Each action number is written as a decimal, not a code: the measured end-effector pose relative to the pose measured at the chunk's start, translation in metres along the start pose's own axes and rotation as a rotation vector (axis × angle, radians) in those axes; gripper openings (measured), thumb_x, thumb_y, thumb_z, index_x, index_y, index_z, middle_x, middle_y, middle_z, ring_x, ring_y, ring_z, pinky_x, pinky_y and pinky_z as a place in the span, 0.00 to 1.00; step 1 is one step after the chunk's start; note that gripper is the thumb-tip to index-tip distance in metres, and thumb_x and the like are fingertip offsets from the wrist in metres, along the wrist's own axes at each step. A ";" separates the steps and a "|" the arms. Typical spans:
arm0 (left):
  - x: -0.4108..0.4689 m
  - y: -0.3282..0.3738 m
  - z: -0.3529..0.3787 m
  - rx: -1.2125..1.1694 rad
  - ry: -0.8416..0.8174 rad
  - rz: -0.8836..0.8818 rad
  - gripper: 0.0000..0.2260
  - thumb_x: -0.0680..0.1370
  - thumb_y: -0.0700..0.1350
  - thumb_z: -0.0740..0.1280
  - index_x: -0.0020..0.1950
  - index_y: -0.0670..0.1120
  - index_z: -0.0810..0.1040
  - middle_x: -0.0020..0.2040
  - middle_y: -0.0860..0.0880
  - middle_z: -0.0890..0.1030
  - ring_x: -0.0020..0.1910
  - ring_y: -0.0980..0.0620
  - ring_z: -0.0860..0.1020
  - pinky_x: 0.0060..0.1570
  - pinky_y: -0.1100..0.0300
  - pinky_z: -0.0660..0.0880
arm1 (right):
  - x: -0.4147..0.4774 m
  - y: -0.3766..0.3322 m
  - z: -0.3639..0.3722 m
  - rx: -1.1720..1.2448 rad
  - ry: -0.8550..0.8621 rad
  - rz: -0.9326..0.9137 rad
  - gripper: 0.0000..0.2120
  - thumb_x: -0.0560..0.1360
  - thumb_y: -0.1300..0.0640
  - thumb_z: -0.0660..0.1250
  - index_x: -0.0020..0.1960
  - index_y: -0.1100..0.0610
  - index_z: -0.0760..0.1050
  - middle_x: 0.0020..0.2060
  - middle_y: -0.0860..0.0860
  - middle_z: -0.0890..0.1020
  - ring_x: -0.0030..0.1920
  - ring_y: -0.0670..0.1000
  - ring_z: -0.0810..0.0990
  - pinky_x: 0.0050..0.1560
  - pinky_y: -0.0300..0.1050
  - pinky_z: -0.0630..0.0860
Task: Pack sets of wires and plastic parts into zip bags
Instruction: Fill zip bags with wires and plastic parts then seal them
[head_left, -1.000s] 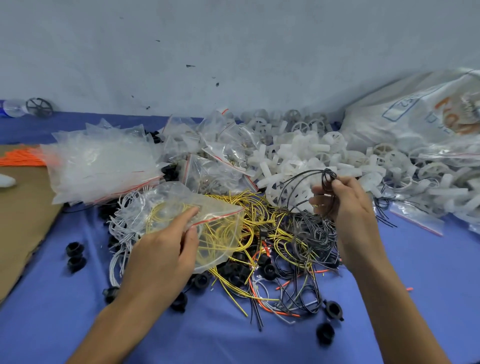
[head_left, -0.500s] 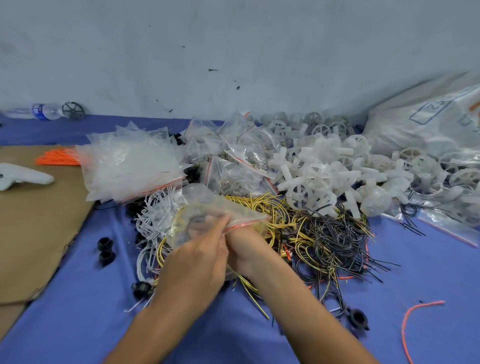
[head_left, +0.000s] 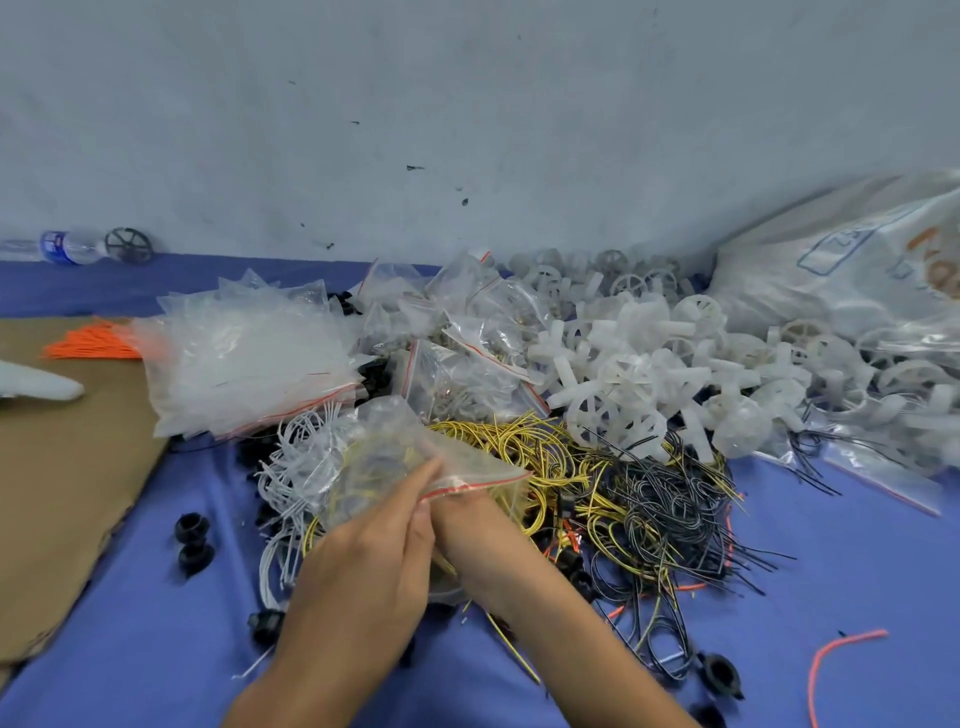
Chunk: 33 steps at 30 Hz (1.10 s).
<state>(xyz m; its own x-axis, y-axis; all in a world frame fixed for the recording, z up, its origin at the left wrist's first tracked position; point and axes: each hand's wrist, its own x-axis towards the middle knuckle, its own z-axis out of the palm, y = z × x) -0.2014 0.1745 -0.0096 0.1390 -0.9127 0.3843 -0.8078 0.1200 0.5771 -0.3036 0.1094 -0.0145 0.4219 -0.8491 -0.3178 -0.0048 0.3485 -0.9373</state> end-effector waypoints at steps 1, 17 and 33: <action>0.001 0.000 0.001 0.001 0.005 0.000 0.21 0.78 0.53 0.57 0.70 0.60 0.74 0.55 0.51 0.85 0.50 0.45 0.82 0.45 0.54 0.77 | -0.007 0.001 -0.007 -0.130 0.006 -0.128 0.13 0.80 0.64 0.59 0.62 0.60 0.77 0.54 0.53 0.83 0.52 0.47 0.79 0.51 0.41 0.77; 0.000 0.007 0.008 -0.027 -0.050 -0.004 0.19 0.80 0.53 0.59 0.70 0.58 0.74 0.40 0.53 0.81 0.34 0.53 0.74 0.35 0.56 0.69 | 0.065 -0.054 -0.227 -1.055 0.828 -0.247 0.12 0.80 0.53 0.62 0.60 0.58 0.72 0.53 0.57 0.79 0.54 0.59 0.77 0.52 0.51 0.71; -0.013 0.014 0.021 0.085 -0.125 0.065 0.19 0.82 0.52 0.60 0.73 0.59 0.69 0.47 0.54 0.84 0.43 0.49 0.81 0.40 0.55 0.72 | -0.070 -0.004 -0.162 -0.250 -0.267 -0.082 0.08 0.68 0.61 0.63 0.44 0.59 0.79 0.32 0.54 0.75 0.32 0.50 0.72 0.29 0.41 0.70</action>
<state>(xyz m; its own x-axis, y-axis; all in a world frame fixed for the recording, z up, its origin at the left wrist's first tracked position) -0.2266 0.1798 -0.0221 0.0167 -0.9463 0.3229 -0.8589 0.1518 0.4891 -0.4796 0.1032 -0.0114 0.6511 -0.7255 -0.2227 -0.1684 0.1480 -0.9745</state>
